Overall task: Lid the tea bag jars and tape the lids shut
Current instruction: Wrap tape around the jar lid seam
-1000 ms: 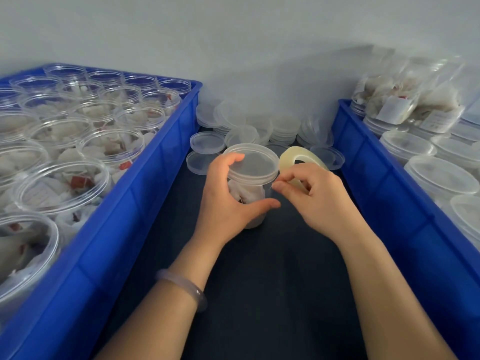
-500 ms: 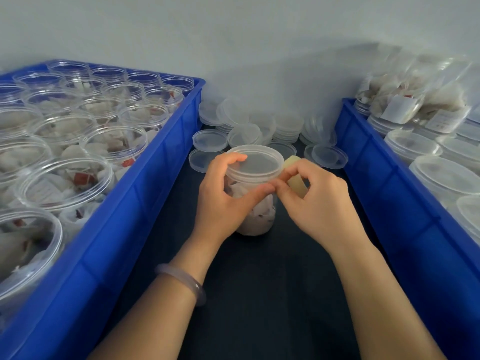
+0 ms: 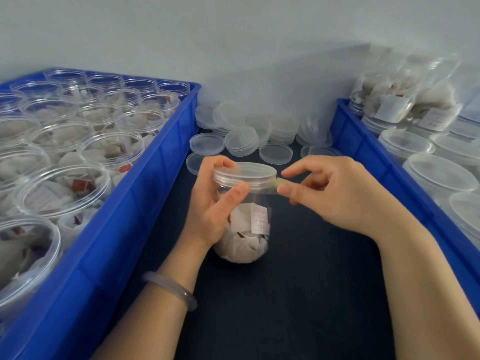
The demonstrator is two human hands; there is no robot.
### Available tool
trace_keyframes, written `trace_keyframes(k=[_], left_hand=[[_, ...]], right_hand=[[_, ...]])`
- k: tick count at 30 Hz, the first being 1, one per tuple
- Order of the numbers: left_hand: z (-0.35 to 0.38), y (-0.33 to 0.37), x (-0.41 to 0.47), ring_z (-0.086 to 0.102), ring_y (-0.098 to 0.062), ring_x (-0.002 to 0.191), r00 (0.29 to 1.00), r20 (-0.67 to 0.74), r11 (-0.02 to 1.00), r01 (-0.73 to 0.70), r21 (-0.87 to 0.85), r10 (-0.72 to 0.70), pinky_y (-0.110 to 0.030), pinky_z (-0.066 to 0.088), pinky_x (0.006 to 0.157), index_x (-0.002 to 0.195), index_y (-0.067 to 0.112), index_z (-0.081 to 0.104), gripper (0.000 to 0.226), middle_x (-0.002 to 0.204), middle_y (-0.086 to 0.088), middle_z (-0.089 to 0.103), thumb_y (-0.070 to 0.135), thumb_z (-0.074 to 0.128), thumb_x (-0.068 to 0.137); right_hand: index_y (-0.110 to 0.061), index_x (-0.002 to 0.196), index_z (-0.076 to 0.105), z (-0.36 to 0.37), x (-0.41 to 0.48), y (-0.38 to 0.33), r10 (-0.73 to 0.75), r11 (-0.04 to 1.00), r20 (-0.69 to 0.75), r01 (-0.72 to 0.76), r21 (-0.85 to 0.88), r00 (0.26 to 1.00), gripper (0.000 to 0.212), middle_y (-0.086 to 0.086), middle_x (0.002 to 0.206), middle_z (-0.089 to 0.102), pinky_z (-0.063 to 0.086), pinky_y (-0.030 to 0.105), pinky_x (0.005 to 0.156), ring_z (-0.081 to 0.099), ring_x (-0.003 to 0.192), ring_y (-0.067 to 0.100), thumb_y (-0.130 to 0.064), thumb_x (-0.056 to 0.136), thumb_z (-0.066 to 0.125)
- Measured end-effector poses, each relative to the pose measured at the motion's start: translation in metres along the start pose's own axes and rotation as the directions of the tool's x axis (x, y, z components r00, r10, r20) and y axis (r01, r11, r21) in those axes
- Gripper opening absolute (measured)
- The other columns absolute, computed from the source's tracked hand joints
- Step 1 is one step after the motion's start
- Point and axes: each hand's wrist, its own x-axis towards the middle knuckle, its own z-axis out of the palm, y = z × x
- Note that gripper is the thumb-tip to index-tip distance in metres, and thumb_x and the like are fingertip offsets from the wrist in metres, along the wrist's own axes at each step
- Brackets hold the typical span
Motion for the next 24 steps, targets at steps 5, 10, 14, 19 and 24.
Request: trace_keyframes(k=[5, 10, 14, 19, 24], left_hand=[[-0.001, 0.004, -0.001, 0.061, -0.008, 0.087, 0.999, 0.038, 0.998, 0.035, -0.044, -0.033, -0.028, 0.052, 0.072, 0.104, 0.015, 0.048, 0.034, 0.092, 0.017, 0.061, 0.033, 0.058, 0.077], [-0.007, 0.005, -0.004, 0.064, -0.005, 0.090, 0.983, 0.101, 0.980, 0.164, -0.111, -0.153, -0.017, 0.050, 0.074, 0.118, 0.014, 0.045, 0.051, 0.095, 0.016, 0.066, 0.032, 0.062, 0.073], [-0.010, 0.011, -0.004, 0.061, 0.002, 0.104, 0.932, 0.182, 0.946, 0.322, -0.017, -0.314, -0.011, 0.047, 0.081, 0.125, 0.018, 0.041, 0.097, 0.107, 0.013, 0.066, 0.067, 0.078, 0.050], [-0.008, 0.017, -0.001, 0.053, 0.000, 0.118, 0.927, 0.043, 0.906, 0.353, 0.233, -0.372, -0.019, 0.046, 0.093, 0.134, 0.030, 0.041, 0.116, 0.127, 0.012, 0.055, 0.073, 0.077, 0.032], [0.000, 0.015, -0.008, 0.048, 0.024, 0.104, 0.950, -0.026, 0.921, 0.308, 0.238, -0.311, 0.002, 0.040, 0.078, 0.143, 0.026, 0.034, 0.119, 0.110, 0.030, 0.053, 0.064, 0.077, 0.039]], right_hand=[[-0.040, 0.100, 0.066, 0.004, 0.008, 0.005, 0.043, 0.997, -0.028, -0.041, 0.061, 0.999, 0.055, -0.010, 0.071, 0.071, 0.041, 0.018, 0.056, 0.056, 0.050, -0.007, -0.070, 0.056, 0.058], [-0.036, 0.117, 0.066, 0.016, 0.009, 0.016, 0.028, 0.985, 0.000, -0.027, 0.171, 1.000, 0.076, -0.008, 0.079, 0.068, 0.039, 0.017, 0.058, 0.054, 0.052, -0.008, -0.073, 0.051, 0.058], [-0.039, 0.133, 0.052, 0.027, 0.004, 0.018, 0.016, 0.978, 0.035, -0.023, 0.209, 0.999, 0.087, -0.014, 0.118, 0.064, 0.038, 0.012, 0.067, 0.052, 0.067, -0.013, -0.074, 0.054, 0.052], [-0.041, 0.135, 0.050, 0.032, -0.004, 0.013, -0.007, 0.994, -0.033, 0.010, 0.112, 0.999, 0.085, -0.018, 0.137, 0.052, 0.040, 0.019, 0.098, 0.047, 0.124, 0.000, -0.079, 0.060, 0.042], [-0.039, 0.145, 0.036, 0.030, -0.009, 0.011, 0.016, 0.997, 0.029, -0.018, 0.069, 0.999, 0.088, -0.010, 0.113, 0.064, 0.042, 0.017, 0.078, 0.059, 0.097, 0.004, -0.075, 0.065, 0.045]])
